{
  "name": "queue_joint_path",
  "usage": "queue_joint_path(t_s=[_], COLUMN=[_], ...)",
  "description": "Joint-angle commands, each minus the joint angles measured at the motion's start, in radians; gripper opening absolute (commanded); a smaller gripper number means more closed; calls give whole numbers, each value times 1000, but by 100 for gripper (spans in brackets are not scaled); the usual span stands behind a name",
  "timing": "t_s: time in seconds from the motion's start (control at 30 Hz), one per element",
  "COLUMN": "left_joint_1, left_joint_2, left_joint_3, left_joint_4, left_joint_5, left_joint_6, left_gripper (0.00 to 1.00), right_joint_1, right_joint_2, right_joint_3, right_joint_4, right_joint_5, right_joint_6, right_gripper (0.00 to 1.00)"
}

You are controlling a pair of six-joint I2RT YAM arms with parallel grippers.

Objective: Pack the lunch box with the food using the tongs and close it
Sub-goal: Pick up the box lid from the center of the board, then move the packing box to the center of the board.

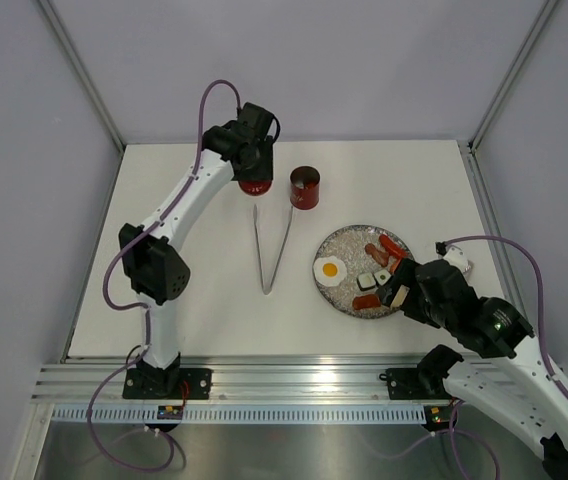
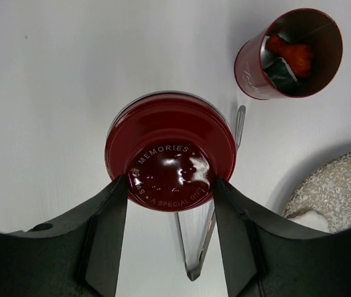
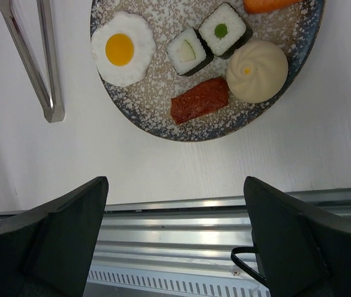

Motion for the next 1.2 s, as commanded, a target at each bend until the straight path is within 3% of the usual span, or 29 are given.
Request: queue_joint_path(t_s=[0.0, 0.43, 0.63, 0.8, 0.93, 1.17], left_joint_1=[-24, -30, -30, -28, -28, -22], left_joint_2=[93, 202, 189, 150, 124, 69], left_joint_3=[182, 270, 264, 233, 226, 167], left_joint_4=[-65, 4, 4, 9, -5, 25], left_joint_5=[7, 119, 119, 120, 82, 90], left_joint_6=[42, 14, 23, 42, 52, 66], left_gripper=[21, 22, 23, 23, 23, 24], right_joint_1=[8, 6, 6, -19, -264, -377], right_joint_2=[-13, 4, 125, 407, 639, 1051], right_joint_3=[39, 30, 90, 283, 484, 829], right_joint_4=[-31, -12, 130, 288, 400, 512], right_joint_5=[29, 22, 41, 120, -158, -400], right_joint_6=[18, 23, -37, -210, -315, -335], right_gripper=[100, 99, 99, 100, 99, 99])
